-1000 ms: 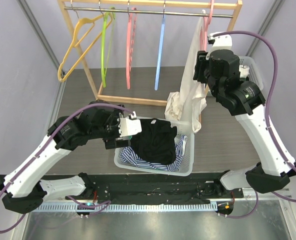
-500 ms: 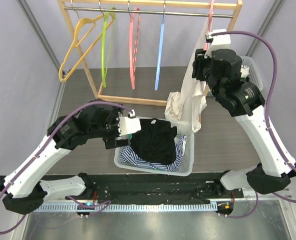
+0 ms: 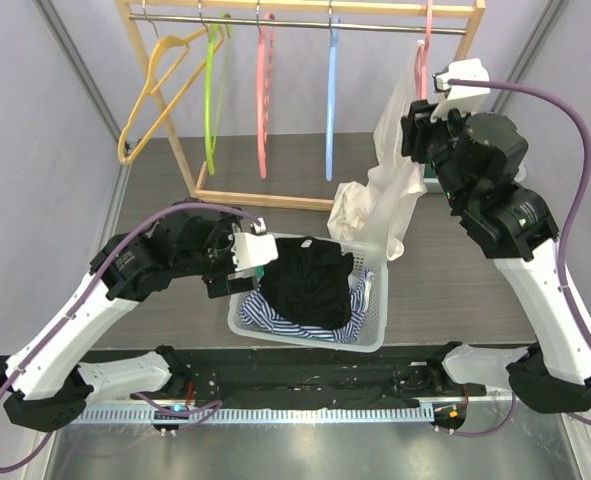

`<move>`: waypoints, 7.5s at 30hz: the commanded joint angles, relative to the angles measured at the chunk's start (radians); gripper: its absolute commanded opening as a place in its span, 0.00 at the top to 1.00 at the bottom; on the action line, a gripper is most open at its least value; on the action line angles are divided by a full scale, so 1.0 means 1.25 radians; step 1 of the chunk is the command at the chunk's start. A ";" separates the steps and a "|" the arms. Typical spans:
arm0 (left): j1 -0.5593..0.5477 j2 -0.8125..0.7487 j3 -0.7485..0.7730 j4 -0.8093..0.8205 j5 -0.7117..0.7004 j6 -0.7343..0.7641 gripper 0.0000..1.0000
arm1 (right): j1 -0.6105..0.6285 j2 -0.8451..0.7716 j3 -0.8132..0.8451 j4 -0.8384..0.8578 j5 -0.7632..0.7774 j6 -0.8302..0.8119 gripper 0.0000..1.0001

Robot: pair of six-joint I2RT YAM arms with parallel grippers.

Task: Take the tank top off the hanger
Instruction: Pick up the hanger from the clothesline, then remove the tank top from the hanger.

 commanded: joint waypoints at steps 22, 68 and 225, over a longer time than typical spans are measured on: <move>0.010 -0.029 -0.016 0.035 0.024 -0.009 0.00 | -0.002 0.048 0.177 -0.387 0.066 0.217 0.03; 0.021 -0.022 0.000 0.031 0.029 -0.010 0.00 | -0.002 -0.233 -0.353 0.369 0.027 0.060 0.99; 0.097 0.092 0.473 -0.014 0.324 -0.004 0.97 | 0.053 -0.338 -0.190 -0.201 -0.391 0.102 0.99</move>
